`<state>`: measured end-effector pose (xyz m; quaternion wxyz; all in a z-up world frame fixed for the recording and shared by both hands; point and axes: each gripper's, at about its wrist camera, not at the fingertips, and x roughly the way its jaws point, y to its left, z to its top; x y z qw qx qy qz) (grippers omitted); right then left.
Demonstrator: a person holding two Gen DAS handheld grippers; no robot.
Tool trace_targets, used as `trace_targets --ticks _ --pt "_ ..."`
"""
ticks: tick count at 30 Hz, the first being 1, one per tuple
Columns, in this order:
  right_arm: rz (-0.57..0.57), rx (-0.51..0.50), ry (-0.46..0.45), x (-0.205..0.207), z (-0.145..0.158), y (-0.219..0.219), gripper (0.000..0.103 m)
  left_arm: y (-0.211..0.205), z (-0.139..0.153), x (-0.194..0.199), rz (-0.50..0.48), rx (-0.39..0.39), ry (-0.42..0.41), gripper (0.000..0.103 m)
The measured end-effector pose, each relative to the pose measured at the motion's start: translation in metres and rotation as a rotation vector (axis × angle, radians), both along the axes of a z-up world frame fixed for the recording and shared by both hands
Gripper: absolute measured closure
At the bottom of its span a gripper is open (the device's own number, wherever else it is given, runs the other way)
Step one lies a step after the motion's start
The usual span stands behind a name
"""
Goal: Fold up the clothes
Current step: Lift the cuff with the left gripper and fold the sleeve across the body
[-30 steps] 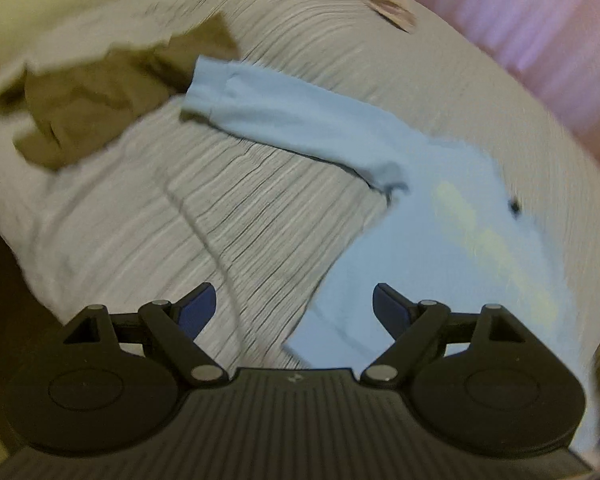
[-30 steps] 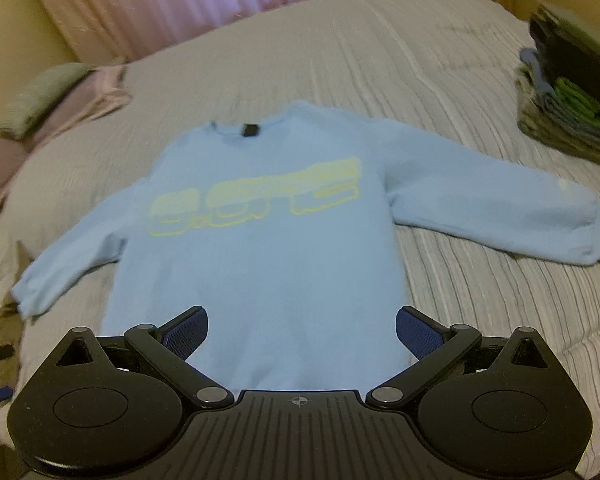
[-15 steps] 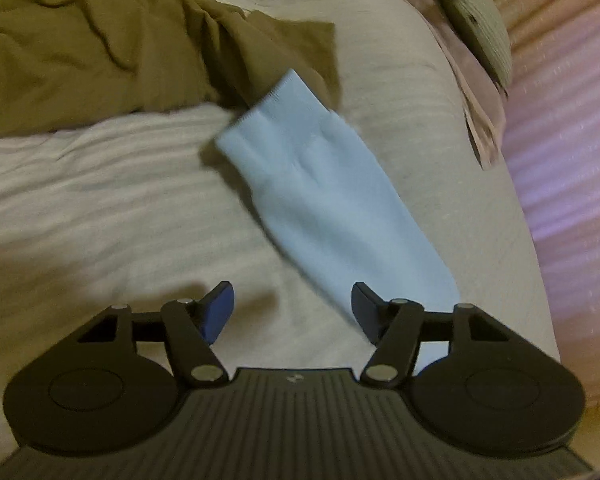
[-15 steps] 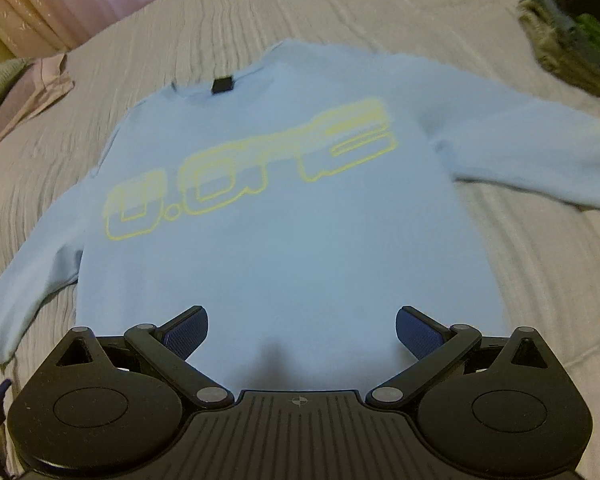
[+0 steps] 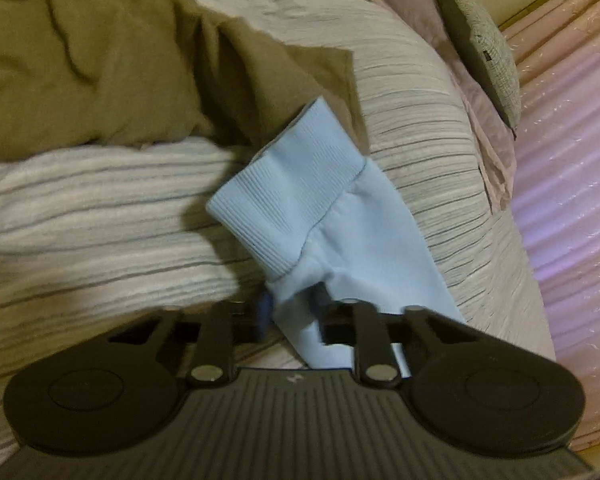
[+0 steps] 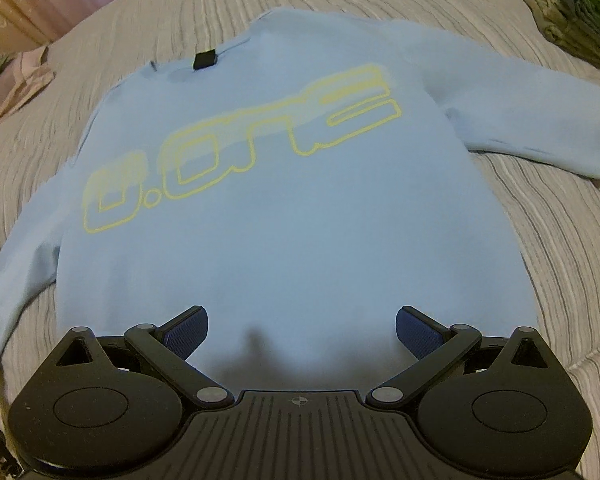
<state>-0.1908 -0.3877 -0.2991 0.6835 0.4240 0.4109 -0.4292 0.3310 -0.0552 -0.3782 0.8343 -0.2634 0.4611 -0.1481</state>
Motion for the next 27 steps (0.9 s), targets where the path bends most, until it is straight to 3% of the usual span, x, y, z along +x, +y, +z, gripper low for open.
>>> trace_targets --ticks 4,6,8,10,15,17,18,19,20,23,26,27 --pt "-0.022 -0.010 -0.028 -0.014 0.004 -0.012 0.000 -0.029 0.040 -0.003 -0.065 0.103 -0.150 0.098" --pt "-0.034 -0.019 -0.042 -0.023 0.007 -0.018 0.001 -0.058 0.072 -0.012 -0.153 0.177 -0.290 0.098" --pt "-0.056 -0.033 -0.055 -0.035 0.011 -0.024 0.000 -0.094 0.108 -0.030 -0.267 0.203 -0.429 0.098" --pt "-0.088 -0.048 -0.066 -0.051 0.015 -0.031 0.001 -0.134 0.141 -0.056 -0.392 0.152 -0.520 0.098" --pt "-0.168 -0.079 -0.082 -0.085 0.021 -0.046 0.001 -0.233 0.193 -0.169 -0.808 -0.095 -0.671 0.099" --pt "-0.200 -0.086 -0.085 -0.098 0.022 -0.052 0.001 -0.267 0.187 -0.219 -1.041 -0.202 -0.649 0.089" --pt "-0.212 -0.087 -0.086 -0.103 0.022 -0.055 0.001 -0.283 0.179 -0.242 -1.147 -0.230 -0.628 0.072" --pt "-0.217 -0.083 -0.088 -0.108 0.020 -0.058 0.001 -0.294 0.164 -0.264 -1.230 -0.206 -0.608 0.066" --pt "-0.221 -0.077 -0.096 -0.113 0.017 -0.060 0.001 -0.304 0.147 -0.284 -1.301 -0.168 -0.586 0.066" --pt "-0.229 -0.046 -0.167 -0.120 0.006 -0.069 0.001 -0.305 0.100 -0.311 -1.374 0.043 -0.519 0.068" --pt "-0.228 0.012 -0.359 -0.111 -0.009 -0.081 0.001 -0.279 0.079 -0.301 -1.345 0.135 -0.471 0.068" --pt "-0.230 0.031 -0.431 -0.106 -0.014 -0.087 0.013 -0.271 0.076 -0.294 -1.328 0.167 -0.462 0.068"
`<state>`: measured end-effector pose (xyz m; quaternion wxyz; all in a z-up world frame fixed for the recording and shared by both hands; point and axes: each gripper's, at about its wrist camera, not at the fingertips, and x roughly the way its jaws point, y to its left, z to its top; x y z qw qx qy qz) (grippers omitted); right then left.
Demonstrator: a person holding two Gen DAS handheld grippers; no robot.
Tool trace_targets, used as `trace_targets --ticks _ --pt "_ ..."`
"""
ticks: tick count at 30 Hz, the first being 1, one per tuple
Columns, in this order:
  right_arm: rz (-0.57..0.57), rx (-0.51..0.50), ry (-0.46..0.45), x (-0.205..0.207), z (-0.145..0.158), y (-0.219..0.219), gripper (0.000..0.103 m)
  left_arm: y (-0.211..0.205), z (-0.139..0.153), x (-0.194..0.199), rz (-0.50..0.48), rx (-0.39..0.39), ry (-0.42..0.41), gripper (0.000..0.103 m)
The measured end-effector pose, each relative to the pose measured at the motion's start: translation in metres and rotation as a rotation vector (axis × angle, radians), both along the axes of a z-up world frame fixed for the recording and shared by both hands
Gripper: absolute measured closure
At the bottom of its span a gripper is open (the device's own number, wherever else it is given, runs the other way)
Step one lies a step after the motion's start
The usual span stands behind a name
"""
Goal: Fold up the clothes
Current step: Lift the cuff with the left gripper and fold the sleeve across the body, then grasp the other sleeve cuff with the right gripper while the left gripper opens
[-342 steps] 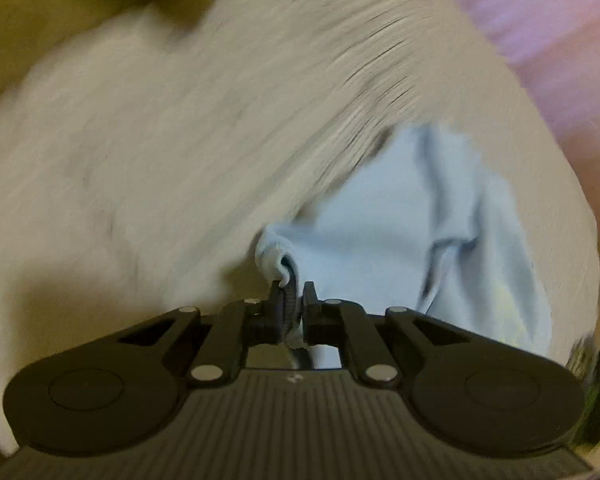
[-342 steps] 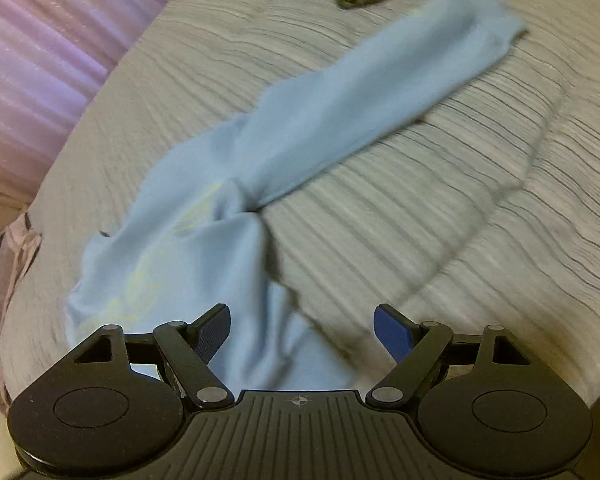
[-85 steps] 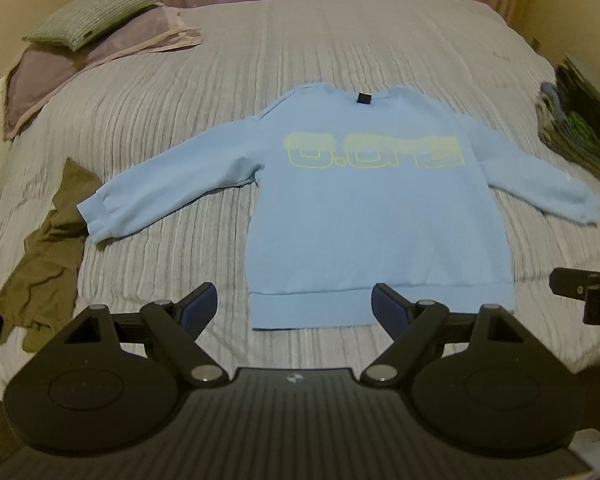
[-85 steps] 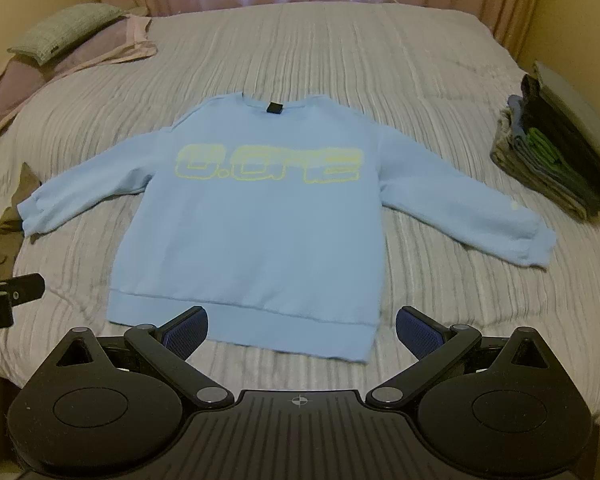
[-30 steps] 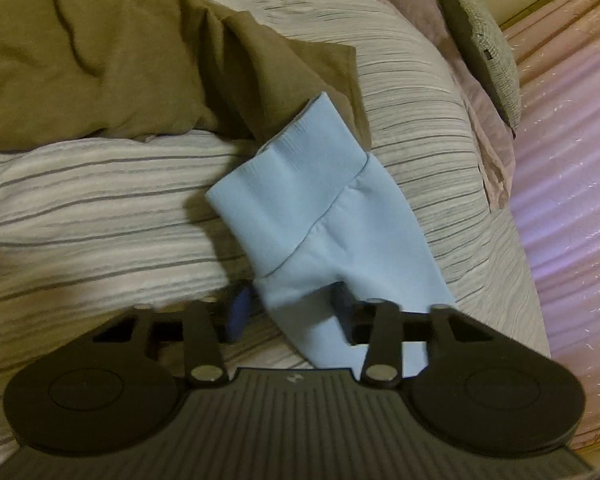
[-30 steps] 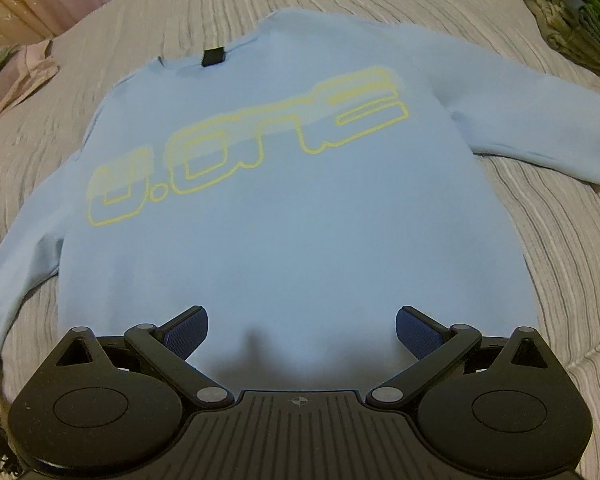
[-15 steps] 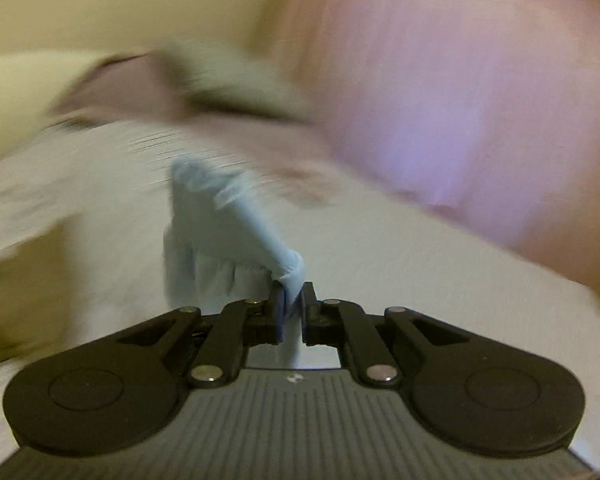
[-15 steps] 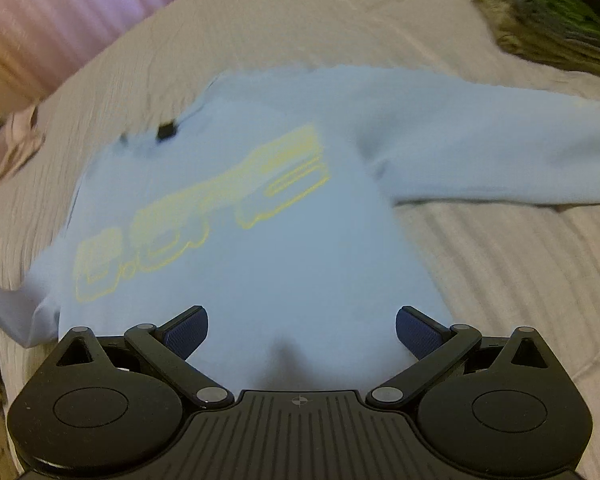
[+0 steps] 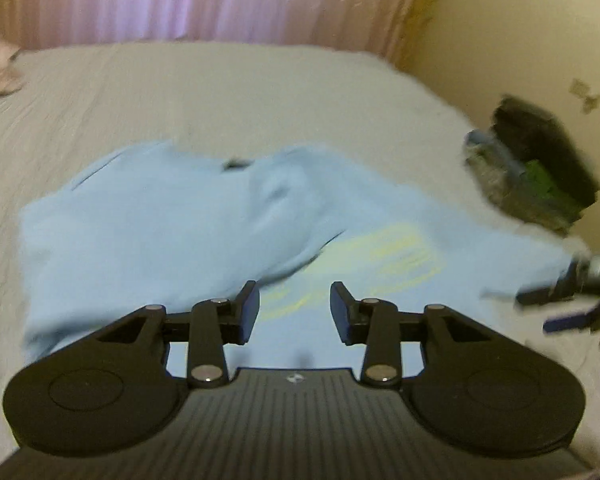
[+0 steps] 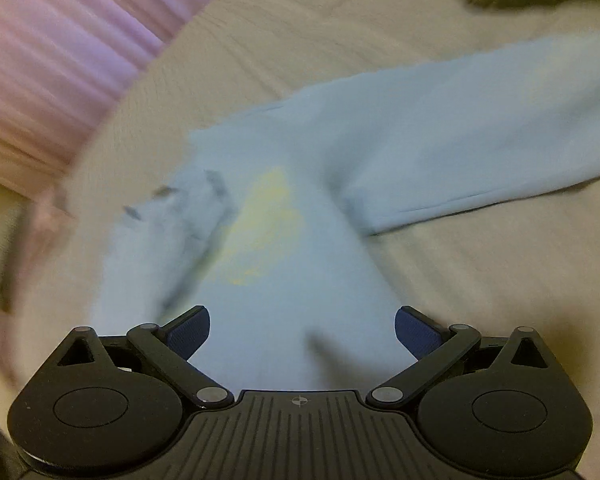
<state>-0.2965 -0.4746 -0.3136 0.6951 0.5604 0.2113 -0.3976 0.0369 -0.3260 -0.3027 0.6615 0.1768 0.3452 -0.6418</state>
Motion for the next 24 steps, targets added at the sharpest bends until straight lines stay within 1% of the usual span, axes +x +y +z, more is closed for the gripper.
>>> trace_targets --ticks 1,2,4,5,8,9,10,11,12,15,16,17,18,20,22,24 --pt "0.000 0.013 -0.063 0.007 -0.006 -0.007 0.024 0.005 -0.001 0.009 0.026 0.026 -0.019 0.068" --pt "-0.001 0.029 -0.107 0.018 -0.015 -0.017 0.035 0.008 -0.002 0.023 0.058 0.047 -0.037 0.068" --pt "-0.004 0.057 -0.188 0.039 -0.031 -0.036 0.035 0.019 -0.003 0.048 0.129 0.073 -0.053 0.066" --pt "-0.010 0.059 -0.205 0.051 -0.039 -0.047 0.035 0.021 -0.003 0.062 0.165 0.085 -0.048 0.066" --pt "-0.029 0.068 -0.225 0.083 -0.060 -0.076 0.035 0.026 -0.003 0.087 0.249 0.098 -0.053 0.066" --pt "-0.041 0.076 -0.224 0.092 -0.067 -0.085 0.038 0.026 -0.004 0.095 0.264 0.098 -0.064 0.065" --pt "-0.053 0.086 -0.215 0.100 -0.074 -0.093 0.045 0.028 -0.006 0.099 0.276 0.102 -0.077 0.063" --pt "-0.068 0.106 -0.186 0.108 -0.081 -0.100 0.060 0.029 -0.009 0.104 0.288 0.106 -0.087 0.062" --pt "-0.087 0.126 -0.162 0.113 -0.088 -0.105 0.062 0.030 -0.011 0.108 0.301 0.110 -0.088 0.061" --pt "-0.113 0.138 -0.196 0.122 -0.100 -0.111 0.063 0.037 -0.013 0.123 0.331 0.121 -0.061 0.061" --pt "-0.115 0.137 -0.212 0.124 -0.102 -0.112 0.072 0.039 -0.016 0.127 0.343 0.123 -0.049 0.061" --pt "-0.108 0.115 -0.226 0.125 -0.099 -0.110 0.096 0.039 -0.018 0.130 0.354 0.125 -0.037 0.061" --pt "-0.108 0.073 -0.222 0.124 -0.092 -0.106 0.098 0.040 -0.019 0.132 0.358 0.124 -0.026 0.061" --pt "-0.108 -0.016 -0.207 0.120 -0.076 -0.096 0.098 0.040 -0.022 0.136 0.365 0.121 -0.004 0.061" --pt "-0.108 -0.115 -0.156 0.112 -0.056 -0.076 0.098 0.040 -0.024 0.139 0.353 0.116 0.003 0.067" --pt "-0.121 -0.161 -0.101 0.106 -0.048 -0.055 0.098 0.039 -0.024 0.140 0.334 0.109 -0.001 0.070"
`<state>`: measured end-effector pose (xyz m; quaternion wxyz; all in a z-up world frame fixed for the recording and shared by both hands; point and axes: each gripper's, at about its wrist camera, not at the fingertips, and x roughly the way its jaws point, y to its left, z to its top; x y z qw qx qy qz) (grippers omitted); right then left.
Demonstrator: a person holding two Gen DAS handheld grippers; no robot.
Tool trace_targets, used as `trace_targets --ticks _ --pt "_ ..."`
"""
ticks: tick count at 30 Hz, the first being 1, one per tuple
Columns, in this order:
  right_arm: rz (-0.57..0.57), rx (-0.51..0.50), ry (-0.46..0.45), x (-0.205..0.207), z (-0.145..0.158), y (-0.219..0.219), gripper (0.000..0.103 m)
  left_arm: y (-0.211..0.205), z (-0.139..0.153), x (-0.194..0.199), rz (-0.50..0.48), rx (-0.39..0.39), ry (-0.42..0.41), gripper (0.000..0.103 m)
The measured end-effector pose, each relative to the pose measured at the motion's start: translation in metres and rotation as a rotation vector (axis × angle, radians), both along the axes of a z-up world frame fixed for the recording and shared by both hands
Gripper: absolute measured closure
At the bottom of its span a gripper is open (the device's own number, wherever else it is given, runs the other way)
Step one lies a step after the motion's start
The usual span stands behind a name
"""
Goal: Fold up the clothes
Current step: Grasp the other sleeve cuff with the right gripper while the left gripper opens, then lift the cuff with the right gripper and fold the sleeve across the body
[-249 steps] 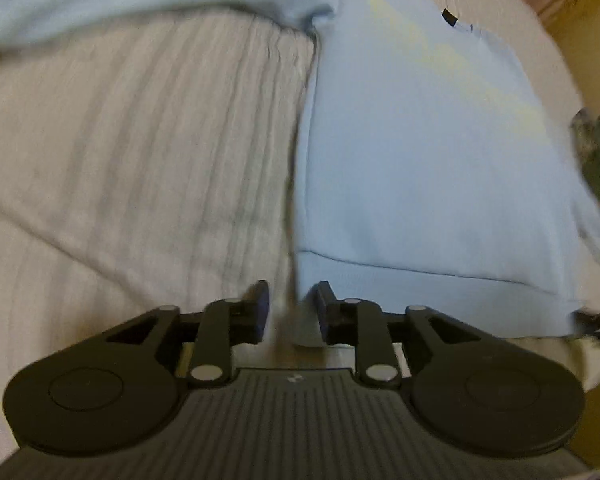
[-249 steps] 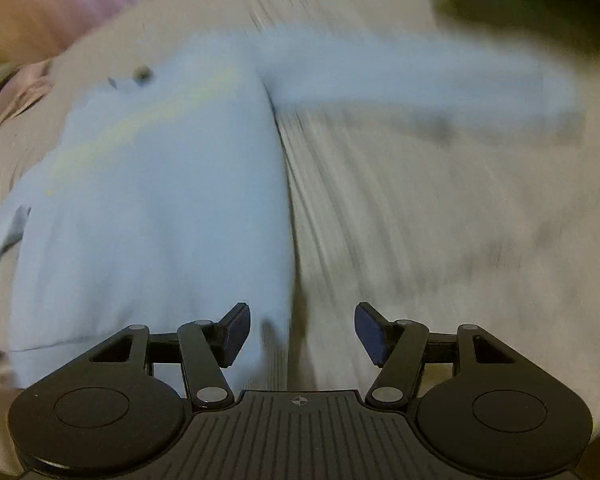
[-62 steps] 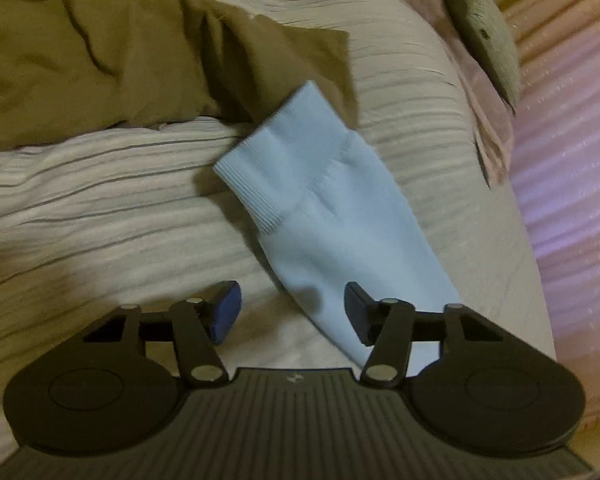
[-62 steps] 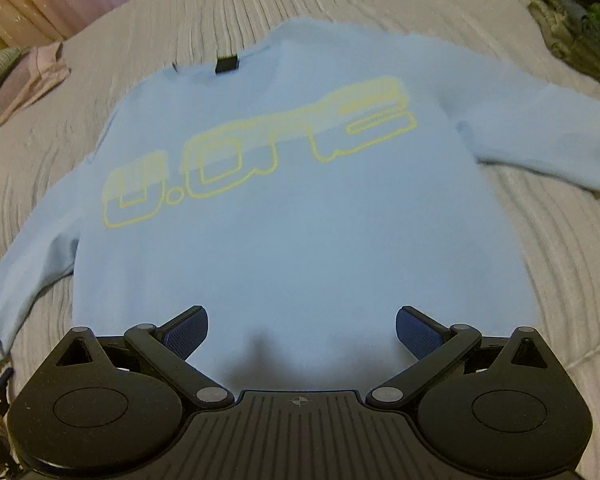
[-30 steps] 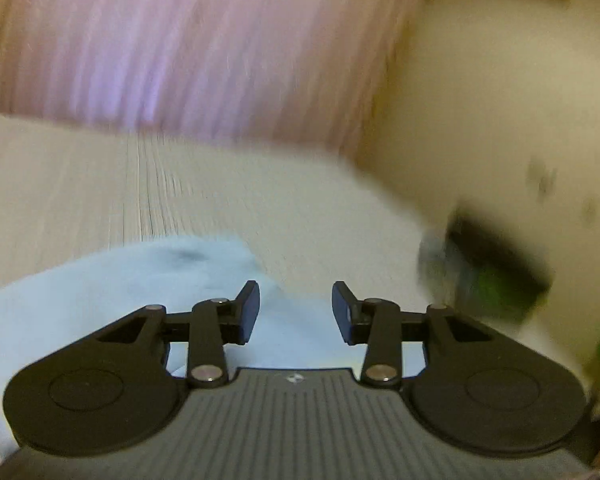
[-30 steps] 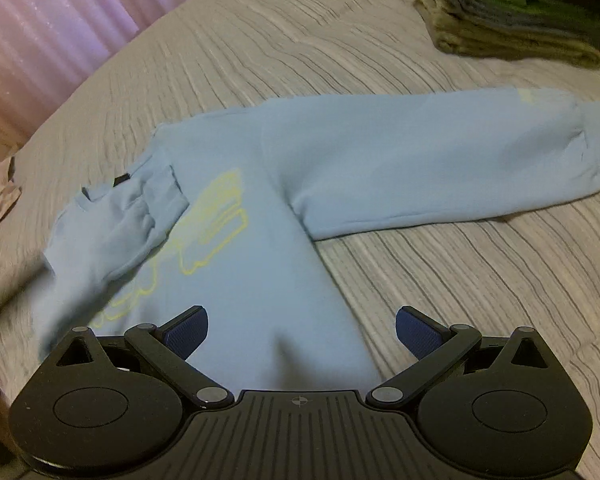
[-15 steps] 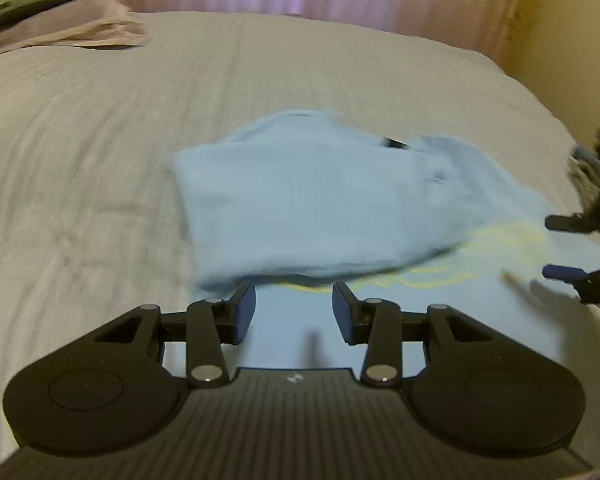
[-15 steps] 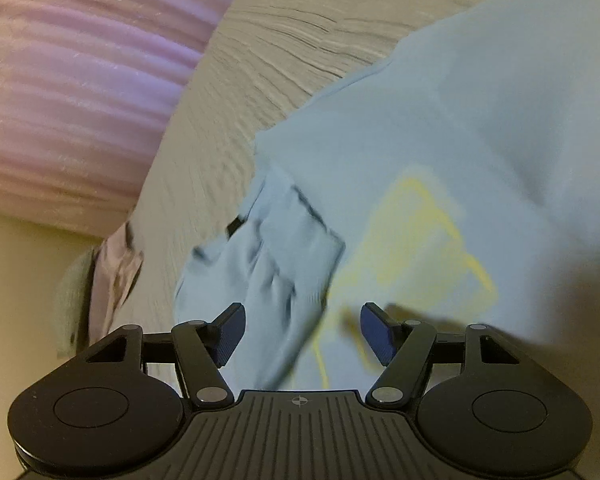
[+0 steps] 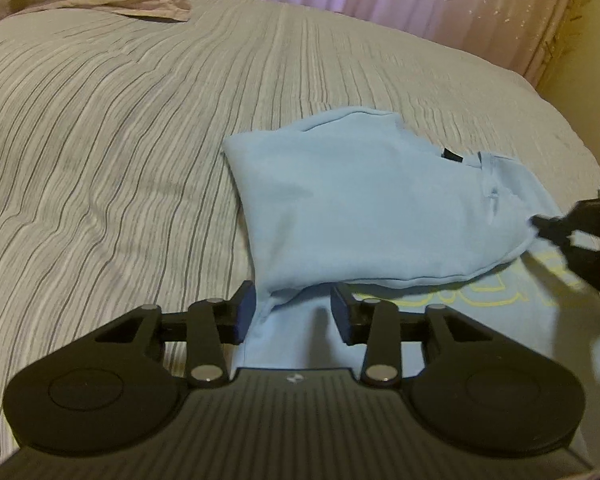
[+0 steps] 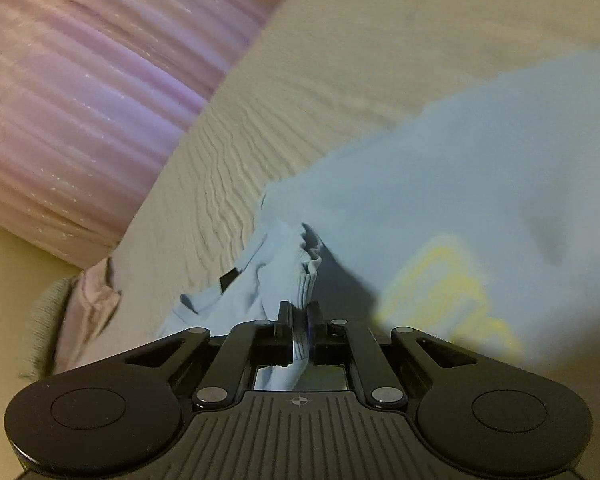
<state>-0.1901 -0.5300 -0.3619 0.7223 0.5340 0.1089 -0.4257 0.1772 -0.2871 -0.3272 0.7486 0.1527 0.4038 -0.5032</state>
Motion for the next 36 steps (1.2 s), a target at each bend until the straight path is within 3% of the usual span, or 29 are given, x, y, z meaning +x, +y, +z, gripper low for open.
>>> trace_targets --ticks 2,8,11,12,17,21,22,25,29,33,35,36 --pt "-0.017 -0.032 0.056 -0.005 0.005 0.018 0.098 -0.002 0.000 0.001 -0.021 -0.004 -0.009 0.075" --pt "-0.017 0.054 0.115 -0.002 -0.018 0.021 0.095 -0.010 -0.002 0.002 -0.061 0.022 -0.042 0.075" --pt "-0.038 0.048 0.121 -0.008 -0.006 0.023 0.049 -0.012 -0.002 0.001 -0.063 0.032 -0.047 0.076" --pt "-0.046 0.031 0.120 -0.019 0.001 0.028 0.046 -0.012 0.000 0.000 -0.067 0.029 -0.052 0.076" --pt "-0.083 0.085 0.070 -0.085 0.007 0.030 0.046 -0.017 0.000 -0.010 -0.084 0.064 -0.067 0.075" --pt "-0.183 0.131 0.045 -0.166 0.018 0.036 0.046 -0.035 -0.021 -0.020 -0.094 0.270 -0.093 0.073" --pt "-0.231 0.126 0.044 -0.190 0.021 0.039 0.046 -0.036 -0.021 -0.021 -0.085 0.279 -0.090 0.074" --pt "-0.381 0.117 0.037 -0.262 0.031 0.046 0.046 -0.033 -0.008 -0.024 -0.046 0.253 -0.072 0.074" --pt "-0.619 0.136 -0.057 -0.341 0.022 0.050 0.046 -0.025 0.016 -0.033 -0.014 0.196 -0.054 0.072" --pt "-0.753 0.145 -0.168 -0.378 0.001 0.042 0.046 -0.022 0.026 -0.045 -0.013 0.155 0.000 0.071" --pt "-0.764 0.147 -0.202 -0.381 -0.007 0.032 0.047 -0.021 0.027 -0.050 -0.012 0.139 0.035 0.071" --pt "-0.763 0.144 -0.206 -0.381 -0.008 0.026 0.060 -0.022 0.027 -0.051 -0.007 0.134 0.054 0.071"
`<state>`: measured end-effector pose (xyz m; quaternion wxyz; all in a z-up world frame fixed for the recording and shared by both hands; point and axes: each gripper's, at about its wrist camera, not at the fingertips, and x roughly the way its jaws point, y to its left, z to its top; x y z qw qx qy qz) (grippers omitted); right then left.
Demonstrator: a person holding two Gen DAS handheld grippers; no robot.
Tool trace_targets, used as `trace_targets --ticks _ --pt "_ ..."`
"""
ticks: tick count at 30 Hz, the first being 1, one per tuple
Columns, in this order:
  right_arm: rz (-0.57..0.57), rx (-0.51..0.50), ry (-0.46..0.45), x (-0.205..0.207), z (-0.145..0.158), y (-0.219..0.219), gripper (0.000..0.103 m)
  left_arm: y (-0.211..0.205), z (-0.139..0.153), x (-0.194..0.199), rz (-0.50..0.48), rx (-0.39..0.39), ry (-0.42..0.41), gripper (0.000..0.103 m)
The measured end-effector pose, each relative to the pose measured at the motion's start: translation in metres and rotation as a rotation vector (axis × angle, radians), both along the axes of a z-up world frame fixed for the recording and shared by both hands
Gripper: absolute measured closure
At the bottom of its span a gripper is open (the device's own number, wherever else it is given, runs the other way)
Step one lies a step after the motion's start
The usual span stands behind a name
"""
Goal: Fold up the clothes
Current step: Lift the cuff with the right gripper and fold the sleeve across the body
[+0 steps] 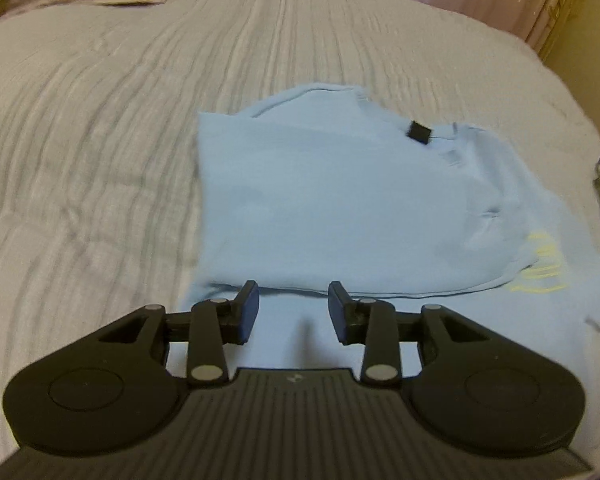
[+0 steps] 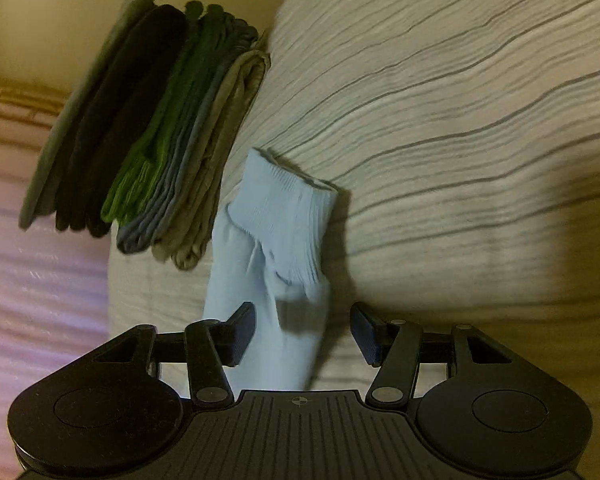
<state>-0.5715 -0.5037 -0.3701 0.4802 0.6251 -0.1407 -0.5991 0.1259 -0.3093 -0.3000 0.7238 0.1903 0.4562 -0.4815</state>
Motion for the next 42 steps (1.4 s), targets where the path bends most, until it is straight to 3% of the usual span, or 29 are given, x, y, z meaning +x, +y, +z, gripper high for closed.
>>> trace_targets --ticks 1,2,3,5,9,11,14,18,19,20,21,23,26,32,35,36,38,40,42 --pt "0.015 0.002 0.028 0.003 0.004 -0.008 0.084 -0.001 0.000 -0.001 0.007 -0.005 0.019 0.071" --pt "0.042 0.020 0.087 0.005 0.011 -0.017 0.098 -0.002 0.000 -0.001 0.017 -0.011 0.041 0.071" --pt "0.073 0.030 0.166 0.012 0.022 -0.027 0.099 -0.002 0.001 -0.001 0.028 -0.017 0.063 0.071" --pt "0.160 0.002 0.397 0.042 0.060 -0.048 0.100 0.000 0.003 0.001 0.048 -0.033 0.095 0.071" --pt "0.413 -0.272 0.684 0.156 0.150 -0.063 0.100 0.012 0.007 0.009 0.085 -0.060 0.125 0.071" --pt "0.555 -0.416 0.743 0.223 0.190 -0.050 0.100 0.020 0.007 0.015 0.105 -0.059 0.128 0.071" --pt "0.806 -0.639 0.814 0.323 0.234 0.005 0.099 0.033 0.005 0.025 0.148 -0.061 0.143 0.071" --pt "1.157 -0.910 0.901 0.430 0.248 0.113 0.097 0.052 0.003 0.040 0.205 -0.076 0.174 0.071" --pt "1.248 -0.922 0.924 0.448 0.240 0.134 0.084 0.057 0.002 0.043 0.217 -0.079 0.178 0.071" --pt "1.328 -0.922 0.951 0.465 0.230 0.153 0.028 0.062 0.001 0.047 0.230 -0.079 0.178 0.071" --pt "1.385 -0.902 0.987 0.479 0.214 0.170 0.003 0.067 0.000 0.051 0.242 -0.077 0.179 0.071" --pt "1.478 -0.858 1.036 0.496 0.183 0.192 0.002 0.075 -0.005 0.058 0.263 -0.069 0.181 0.071" --pt "1.526 -0.721 1.068 0.494 0.141 0.196 0.003 0.084 -0.012 0.067 0.286 -0.051 0.186 0.070" --pt "1.430 -0.445 1.238 0.440 0.088 0.143 0.003 0.080 -0.026 0.074 0.272 -0.041 0.197 0.070" --pt "1.371 -0.371 1.338 0.411 0.069 0.112 0.019 0.064 -0.030 0.075 0.251 -0.056 0.213 0.070" --pt "1.348 -0.342 1.359 0.402 0.064 0.101 0.019 0.058 -0.031 0.073 0.242 -0.063 0.217 0.070" --pt "1.300 -0.223 1.332 0.381 0.059 0.074 0.019 0.044 -0.033 0.067 0.210 -0.080 0.215 0.070" --pt "1.269 -0.093 1.220 0.365 0.063 0.050 0.019 0.027 -0.032 0.060 0.171 -0.088 0.190 0.070" --pt "1.222 -0.083 1.082 0.355 0.077 0.041 0.019 0.011 -0.032 0.053 0.133 -0.094 0.165 0.070"
